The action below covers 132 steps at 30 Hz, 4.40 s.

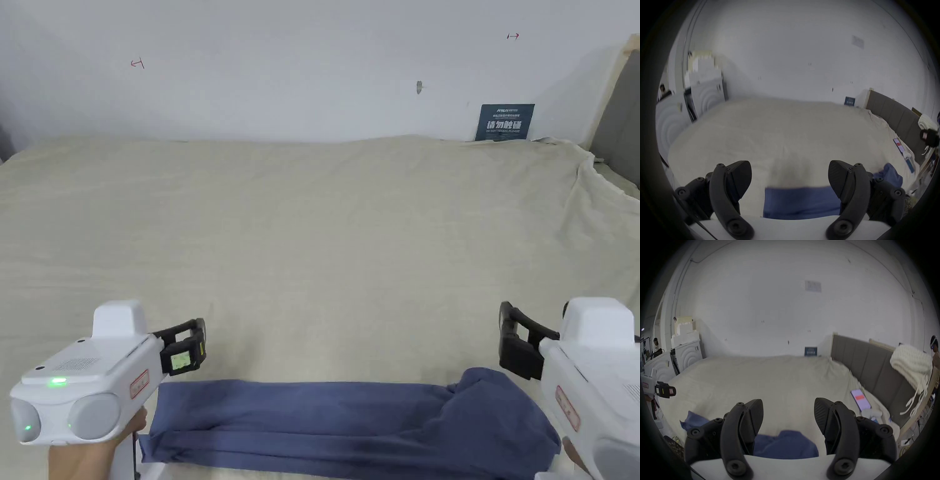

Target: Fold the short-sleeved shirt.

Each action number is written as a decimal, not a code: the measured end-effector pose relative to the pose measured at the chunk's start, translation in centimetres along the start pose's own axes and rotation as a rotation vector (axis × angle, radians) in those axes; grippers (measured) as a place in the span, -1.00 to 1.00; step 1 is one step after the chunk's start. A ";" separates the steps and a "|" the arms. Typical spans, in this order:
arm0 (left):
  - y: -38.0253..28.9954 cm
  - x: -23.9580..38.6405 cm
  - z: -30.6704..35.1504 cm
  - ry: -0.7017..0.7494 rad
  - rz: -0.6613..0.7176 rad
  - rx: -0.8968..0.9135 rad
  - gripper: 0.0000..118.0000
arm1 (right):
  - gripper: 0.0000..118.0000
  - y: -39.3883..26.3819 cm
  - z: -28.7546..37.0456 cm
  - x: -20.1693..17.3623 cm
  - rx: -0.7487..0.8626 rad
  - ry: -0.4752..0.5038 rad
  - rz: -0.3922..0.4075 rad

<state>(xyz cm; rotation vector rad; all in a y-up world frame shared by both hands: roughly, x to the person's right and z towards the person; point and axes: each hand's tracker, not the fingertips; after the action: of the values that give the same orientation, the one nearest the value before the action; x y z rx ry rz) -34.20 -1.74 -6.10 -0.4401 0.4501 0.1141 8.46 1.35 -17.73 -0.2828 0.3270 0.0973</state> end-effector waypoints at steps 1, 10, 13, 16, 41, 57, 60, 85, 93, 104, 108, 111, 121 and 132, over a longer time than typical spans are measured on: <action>0.2 0.5 0.3 0.014 -0.013 0.042 0.71 | 0.17 0.3 0.0 -0.4 0.021 -0.004 0.011; -0.2 2.6 1.9 -0.023 0.006 0.251 -0.57 | -0.40 1.0 0.9 -2.7 0.120 -0.004 0.009; -0.5 2.6 2.3 -0.042 0.055 0.294 -1.00 | -1.00 1.3 0.9 -3.0 0.142 -0.008 0.021; -0.1 2.7 2.2 -0.058 0.055 0.275 -1.00 | -1.00 1.5 0.9 -2.9 0.144 0.011 0.019; 1.0 -1.7 -1.6 -0.281 0.162 -0.022 -1.00 | -1.00 1.9 -0.3 -3.8 0.126 0.025 0.033; -6.3 -13.6 -9.4 -0.438 0.565 -0.526 -0.77 | -1.00 1.5 -2.2 -5.2 0.076 0.028 0.062; -7.8 -14.4 -9.8 -0.388 0.578 -0.543 -0.11 | -1.00 1.3 -2.6 -5.4 0.061 0.026 0.066; -9.6 -11.3 -13.6 -0.485 0.425 -0.675 -0.77 | -1.00 0.1 -4.2 -5.8 -0.007 0.012 0.068; -8.1 -12.4 -12.8 -0.444 0.365 -0.615 -0.86 | -1.00 0.5 -3.8 -5.3 0.002 0.019 0.062; -4.4 -16.9 -9.8 -0.265 0.361 -0.602 -0.86 | -1.00 1.2 -2.8 -4.6 0.041 0.033 0.046; -3.6 -16.1 -8.9 -0.252 0.350 -0.613 -0.86 | -1.00 1.1 -2.5 -4.1 0.044 0.037 0.037; -2.3 -13.6 -8.2 -0.234 0.336 -0.621 -0.86 | -1.00 1.0 -2.2 -3.7 0.044 0.038 0.029; 1.0 -0.7 -7.0 -0.405 0.202 -0.627 -0.86 | -1.00 0.9 -0.9 -2.3 0.057 0.043 0.006; -5.0 11.2 -12.8 -0.358 0.099 -0.780 -0.86 | -1.00 0.6 0.4 -0.2 0.066 0.013 0.000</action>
<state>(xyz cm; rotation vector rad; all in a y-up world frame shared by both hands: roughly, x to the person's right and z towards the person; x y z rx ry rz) -28.23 -11.72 -19.48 -1.1409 0.0544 0.4640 8.36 2.04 -17.44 -0.2181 0.3423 0.0843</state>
